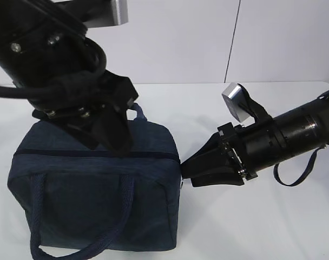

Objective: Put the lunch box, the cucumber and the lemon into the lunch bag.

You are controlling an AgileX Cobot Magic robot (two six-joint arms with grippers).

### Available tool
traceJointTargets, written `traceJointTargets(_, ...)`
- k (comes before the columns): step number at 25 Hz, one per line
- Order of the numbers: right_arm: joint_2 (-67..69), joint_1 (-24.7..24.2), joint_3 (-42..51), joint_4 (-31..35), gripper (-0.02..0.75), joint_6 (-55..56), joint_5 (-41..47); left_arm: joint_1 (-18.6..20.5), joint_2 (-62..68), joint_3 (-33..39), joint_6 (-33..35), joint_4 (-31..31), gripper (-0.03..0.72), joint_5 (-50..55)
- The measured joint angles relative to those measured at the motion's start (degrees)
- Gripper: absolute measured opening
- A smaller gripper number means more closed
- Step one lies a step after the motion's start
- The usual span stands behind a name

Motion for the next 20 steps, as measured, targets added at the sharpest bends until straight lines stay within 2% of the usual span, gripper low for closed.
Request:
traceJointTargets(5,0.0,0.0,0.0,-0.6,0.333,0.6,-0.1,0.0,0.0,0.0,0.0,0.0,0.36,0.0)
traceJointTargets(10,0.2,0.0,0.0,-5.8,0.334,4.3,-3.1,0.0,0.0,0.0,0.0,0.0,0.36,0.0)
traceJointTargets(16,-0.5,0.0,0.0,-8.6,0.333,5.8,-3.3,0.0,0.0,0.0,0.0,0.0,0.36,0.0)
traceJointTargets(20,-3.7,0.0,0.0,-13.3,0.334,7.9,-4.2,0.0,0.0,0.0,0.0,0.0,0.359,0.0)
